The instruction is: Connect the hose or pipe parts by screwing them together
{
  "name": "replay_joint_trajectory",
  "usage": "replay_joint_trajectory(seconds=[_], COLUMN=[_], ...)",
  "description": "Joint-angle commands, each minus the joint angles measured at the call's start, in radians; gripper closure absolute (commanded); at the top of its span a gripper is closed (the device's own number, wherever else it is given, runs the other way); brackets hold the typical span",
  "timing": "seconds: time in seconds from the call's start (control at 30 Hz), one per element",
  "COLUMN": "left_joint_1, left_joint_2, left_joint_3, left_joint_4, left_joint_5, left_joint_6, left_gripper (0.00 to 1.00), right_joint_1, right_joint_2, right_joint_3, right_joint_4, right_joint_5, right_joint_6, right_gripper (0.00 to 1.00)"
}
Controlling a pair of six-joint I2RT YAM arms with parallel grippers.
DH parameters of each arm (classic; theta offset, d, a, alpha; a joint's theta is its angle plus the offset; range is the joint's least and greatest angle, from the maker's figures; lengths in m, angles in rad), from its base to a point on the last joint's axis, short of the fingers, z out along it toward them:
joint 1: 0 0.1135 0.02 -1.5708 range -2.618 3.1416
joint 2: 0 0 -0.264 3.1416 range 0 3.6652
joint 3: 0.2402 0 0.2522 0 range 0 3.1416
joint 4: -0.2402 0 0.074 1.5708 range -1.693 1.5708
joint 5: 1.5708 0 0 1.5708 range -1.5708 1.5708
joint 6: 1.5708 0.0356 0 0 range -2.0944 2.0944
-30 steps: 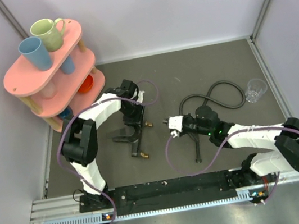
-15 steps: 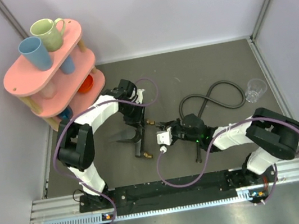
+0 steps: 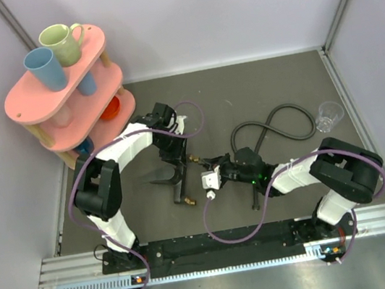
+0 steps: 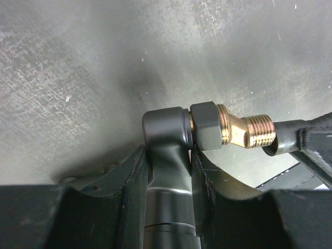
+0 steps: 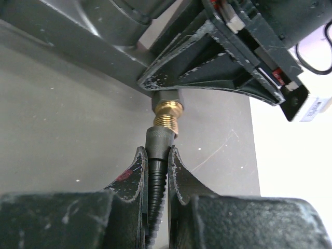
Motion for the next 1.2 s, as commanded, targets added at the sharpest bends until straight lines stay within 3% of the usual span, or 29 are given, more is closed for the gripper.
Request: replay_joint_trajectory(seconds=[0.0, 1.17], left_joint_1=[0.0, -0.015], left_joint_2=[-0.07, -0.058], left_joint_3=[0.004, -0.002], left_joint_4=[0.003, -0.007], left_joint_5=[0.072, 0.116], left_joint_6=[0.001, 0.031], left_gripper=[1.0, 1.0], right_joint_1=[-0.014, -0.044], right_joint_2=[-0.004, -0.041], right_joint_3=[0.049, 0.091], right_joint_4=[-0.074, -0.082], right_joint_5=[-0.074, -0.119], right_joint_6=[0.001, -0.004], right_gripper=[1.0, 1.0])
